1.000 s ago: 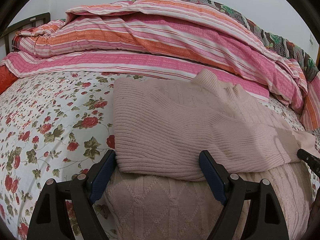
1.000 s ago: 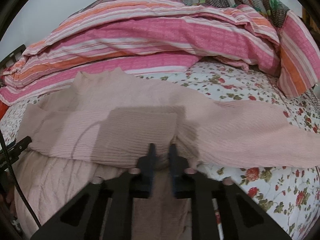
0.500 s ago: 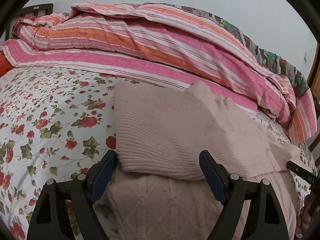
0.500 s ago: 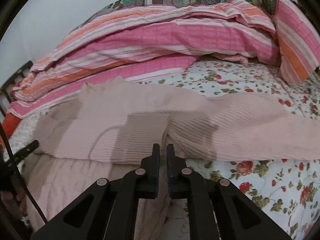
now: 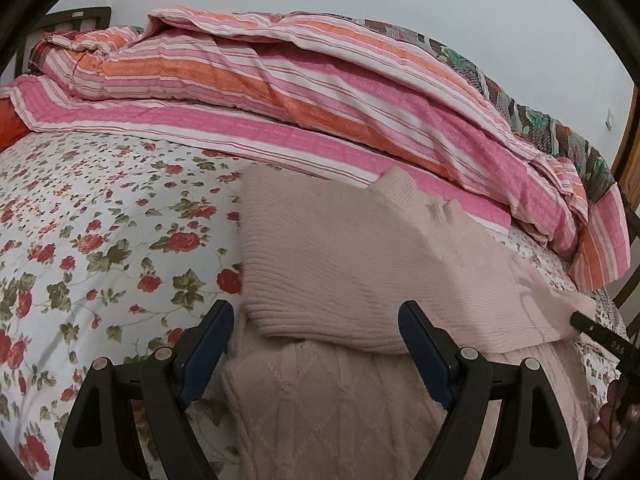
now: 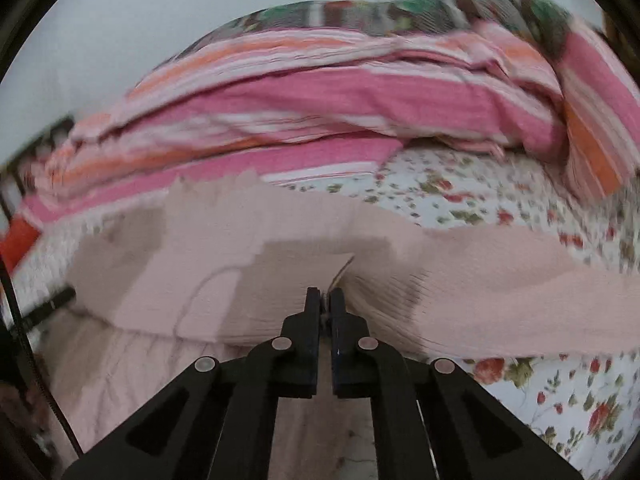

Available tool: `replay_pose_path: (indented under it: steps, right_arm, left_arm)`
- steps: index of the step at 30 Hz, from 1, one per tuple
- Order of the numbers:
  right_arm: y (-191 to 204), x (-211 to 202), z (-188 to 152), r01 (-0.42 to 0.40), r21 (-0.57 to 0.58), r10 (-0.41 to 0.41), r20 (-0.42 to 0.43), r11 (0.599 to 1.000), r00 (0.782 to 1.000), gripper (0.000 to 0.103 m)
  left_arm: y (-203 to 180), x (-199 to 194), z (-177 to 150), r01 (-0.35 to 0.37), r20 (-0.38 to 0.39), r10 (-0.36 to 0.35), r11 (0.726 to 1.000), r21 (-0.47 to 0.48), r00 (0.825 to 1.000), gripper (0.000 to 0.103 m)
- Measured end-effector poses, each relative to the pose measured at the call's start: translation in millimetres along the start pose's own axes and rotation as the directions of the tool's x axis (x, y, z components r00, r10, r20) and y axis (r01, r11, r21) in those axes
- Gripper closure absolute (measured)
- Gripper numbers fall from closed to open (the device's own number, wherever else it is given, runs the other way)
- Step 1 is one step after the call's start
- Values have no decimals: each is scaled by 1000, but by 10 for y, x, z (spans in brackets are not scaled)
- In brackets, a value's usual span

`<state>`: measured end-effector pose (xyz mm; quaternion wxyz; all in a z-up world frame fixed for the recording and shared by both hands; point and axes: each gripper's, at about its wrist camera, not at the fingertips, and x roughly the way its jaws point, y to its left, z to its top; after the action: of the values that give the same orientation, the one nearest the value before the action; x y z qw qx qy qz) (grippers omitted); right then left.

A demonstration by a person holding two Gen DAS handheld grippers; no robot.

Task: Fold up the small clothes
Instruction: 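Grasp the other sleeve with the right tool and lift it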

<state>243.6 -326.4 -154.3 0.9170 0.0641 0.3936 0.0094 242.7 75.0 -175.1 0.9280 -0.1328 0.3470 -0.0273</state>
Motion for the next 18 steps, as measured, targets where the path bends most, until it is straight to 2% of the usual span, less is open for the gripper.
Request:
replay_pose_path:
  steps: [2,5,8,9,10,12,14,18]
  right_arm:
    - [-22,108,-44,26,-9,-26,-55,1000,998,99]
    - [26,43,-57,32,-39,-34,-49,999,998,98]
    - [-65,-112,-22,-4,-21,4,-28,1000,1000,84]
    - [-129,-181,-20,0,-6,0,-11,1000,1000,75]
    - [-261,-280,-21,15,18,-16,12,1000,1000,66]
    - [-489,-420,-37,45,52,-47,39,998,998,59]
    - [-811,-589,-67,103,91,-109,58,991,992,57]
    - [-1498,-877,-196,208,171,-222,70,963,973,44]
  left_arm:
    - [-26,14,-5,-15,-17,15,1000,13,1000,19]
    - [-109,34,-9,-70,-36,72,996,55,997,19]
    - [-191,90,-23,-125,-62,131,987,101,989,18]
    - [-207,109,-28,-139,-71,147,984,111,987,18]
    - [-217,106,-31,-147,-68,156,982,119,985,18]
    - [-221,91,-39,-154,-65,163,981,121,985,18]
    - [-213,77,-47,-157,-65,165,981,118,984,18]
    - [-223,49,-77,-155,-70,164,981,117,984,17]
